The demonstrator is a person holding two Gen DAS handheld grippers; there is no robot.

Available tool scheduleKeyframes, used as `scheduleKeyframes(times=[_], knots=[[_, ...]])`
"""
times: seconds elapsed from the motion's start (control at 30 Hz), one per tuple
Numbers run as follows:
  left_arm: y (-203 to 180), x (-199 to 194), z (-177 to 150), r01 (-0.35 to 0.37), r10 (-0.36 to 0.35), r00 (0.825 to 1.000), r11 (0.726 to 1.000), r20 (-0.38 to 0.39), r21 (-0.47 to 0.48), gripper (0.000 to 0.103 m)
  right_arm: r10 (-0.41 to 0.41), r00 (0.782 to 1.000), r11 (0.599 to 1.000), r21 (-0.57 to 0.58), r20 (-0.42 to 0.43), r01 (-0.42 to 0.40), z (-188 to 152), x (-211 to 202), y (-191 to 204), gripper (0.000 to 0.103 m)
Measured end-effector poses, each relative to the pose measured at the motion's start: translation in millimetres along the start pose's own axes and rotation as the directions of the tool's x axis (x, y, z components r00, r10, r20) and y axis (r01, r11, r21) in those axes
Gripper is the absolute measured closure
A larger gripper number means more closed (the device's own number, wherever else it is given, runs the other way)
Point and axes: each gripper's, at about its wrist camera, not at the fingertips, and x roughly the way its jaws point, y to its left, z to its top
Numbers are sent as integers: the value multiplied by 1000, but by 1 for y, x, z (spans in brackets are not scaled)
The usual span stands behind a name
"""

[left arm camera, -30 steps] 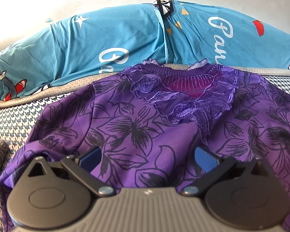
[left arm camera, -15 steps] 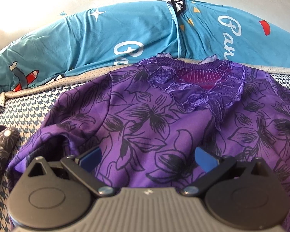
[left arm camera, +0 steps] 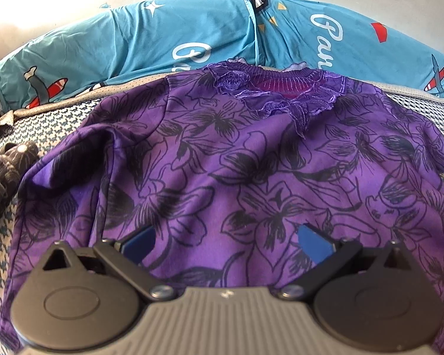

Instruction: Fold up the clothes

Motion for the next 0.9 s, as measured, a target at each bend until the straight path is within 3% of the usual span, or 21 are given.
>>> scheduleKeyframes(times=[0.2, 0.43, 0.63, 0.9], knots=[[0, -14, -20, 4, -5, 1000, 1000, -5, -12, 0, 18, 1000, 1000, -19, -21, -18, -20, -20, 10, 64], [7, -33, -38, 10, -10, 1000, 998, -6, -54, 0, 18, 999, 999, 35, -33, -17, -40, -40, 8, 57], [7, -46, -51, 19, -19, 1000, 999, 0, -48, 0, 7, 1000, 1000, 20, -25, -7, -66, -58, 13, 57], [6, -58, -64, 17, -17, 1000, 999, -4, -45, 0, 71, 996, 997, 8, -48, -71, -103, -83, 25, 56]])
